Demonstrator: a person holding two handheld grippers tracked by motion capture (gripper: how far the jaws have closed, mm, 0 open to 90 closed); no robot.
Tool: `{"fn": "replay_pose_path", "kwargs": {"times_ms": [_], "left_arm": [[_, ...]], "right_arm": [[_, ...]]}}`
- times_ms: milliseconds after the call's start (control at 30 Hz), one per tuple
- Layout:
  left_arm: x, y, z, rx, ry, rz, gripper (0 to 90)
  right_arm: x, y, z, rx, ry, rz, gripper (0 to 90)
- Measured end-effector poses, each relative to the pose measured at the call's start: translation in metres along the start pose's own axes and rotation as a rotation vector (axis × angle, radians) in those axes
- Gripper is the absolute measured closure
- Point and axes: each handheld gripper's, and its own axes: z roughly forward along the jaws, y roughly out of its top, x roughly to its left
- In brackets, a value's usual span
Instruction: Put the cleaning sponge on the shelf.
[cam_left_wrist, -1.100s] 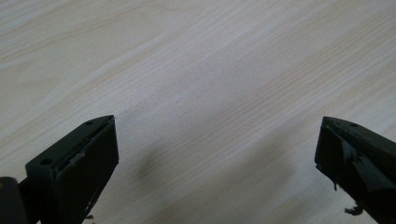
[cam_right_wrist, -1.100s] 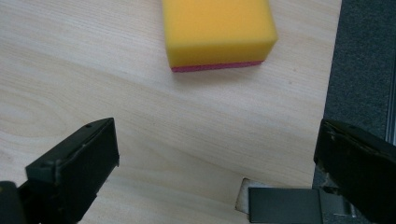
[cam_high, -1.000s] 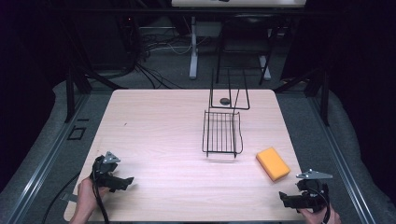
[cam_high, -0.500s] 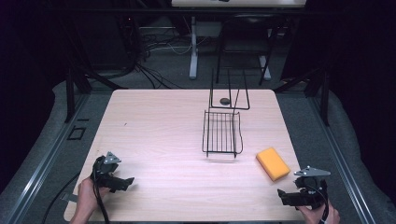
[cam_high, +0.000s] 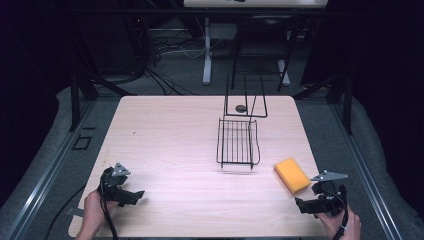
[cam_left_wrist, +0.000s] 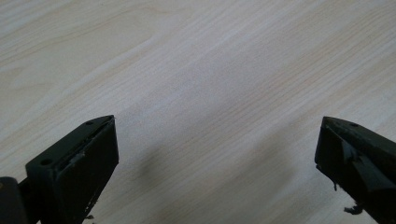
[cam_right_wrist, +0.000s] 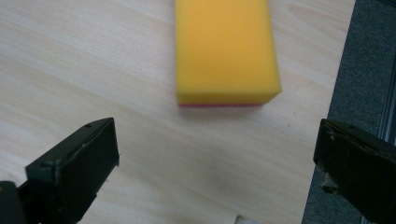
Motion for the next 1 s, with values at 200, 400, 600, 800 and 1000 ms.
{"fn": "replay_pose_path", "kwargs": {"times_ms": [200,400,600,800,1000], "left_arm": [[-0.001,0.000,0.002,0.006,-0.004,0.000,0.0],[0.000,-0.001,0.002,0.007,-0.007,0.001,0.0],[-0.001,0.000,0.002,0.004,-0.006,0.004,0.0],[-0.001,0.000,0.002,0.005,-0.006,0.007,0.0],[-0.001,0.000,0.002,0.004,-0.008,0.005,0.0]], "right_arm": [[-0.006,0.010,0.007,0.016,0.012,-0.007,0.0],[-0.010,0.023,0.011,0.064,0.009,-0.049,0.0],[-0.012,0.036,0.019,0.093,0.033,-0.072,0.0],[-0.009,0.044,0.030,0.113,0.063,-0.060,0.0],[-0.008,0.052,0.044,0.169,0.048,-0.075,0.8]]}}
